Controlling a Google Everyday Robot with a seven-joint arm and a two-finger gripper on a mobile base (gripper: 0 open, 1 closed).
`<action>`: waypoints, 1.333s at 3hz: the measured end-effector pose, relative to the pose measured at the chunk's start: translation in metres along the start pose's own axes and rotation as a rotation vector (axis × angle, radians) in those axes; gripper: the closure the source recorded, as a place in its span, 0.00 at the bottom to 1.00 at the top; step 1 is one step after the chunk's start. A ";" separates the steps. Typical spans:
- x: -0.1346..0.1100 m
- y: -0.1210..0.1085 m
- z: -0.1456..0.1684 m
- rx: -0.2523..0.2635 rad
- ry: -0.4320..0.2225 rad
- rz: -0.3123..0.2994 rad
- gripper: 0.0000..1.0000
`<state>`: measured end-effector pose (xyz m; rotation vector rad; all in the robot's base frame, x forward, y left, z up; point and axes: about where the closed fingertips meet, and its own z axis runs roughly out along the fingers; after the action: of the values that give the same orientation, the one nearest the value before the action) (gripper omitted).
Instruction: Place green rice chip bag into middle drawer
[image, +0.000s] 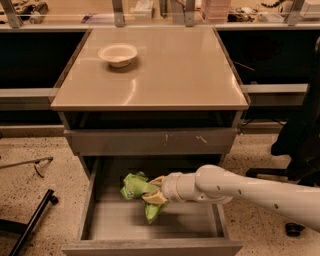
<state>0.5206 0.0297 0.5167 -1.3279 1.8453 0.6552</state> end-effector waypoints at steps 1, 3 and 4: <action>0.000 0.000 0.000 0.000 0.000 0.000 1.00; 0.052 0.019 0.052 -0.031 0.040 0.104 1.00; 0.052 0.019 0.052 -0.031 0.040 0.105 1.00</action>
Offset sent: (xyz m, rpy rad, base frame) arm -0.0125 0.0209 -0.0734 0.0308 0.1245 -0.0302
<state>0.5083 0.0472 0.4439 -1.2794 1.9545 0.7190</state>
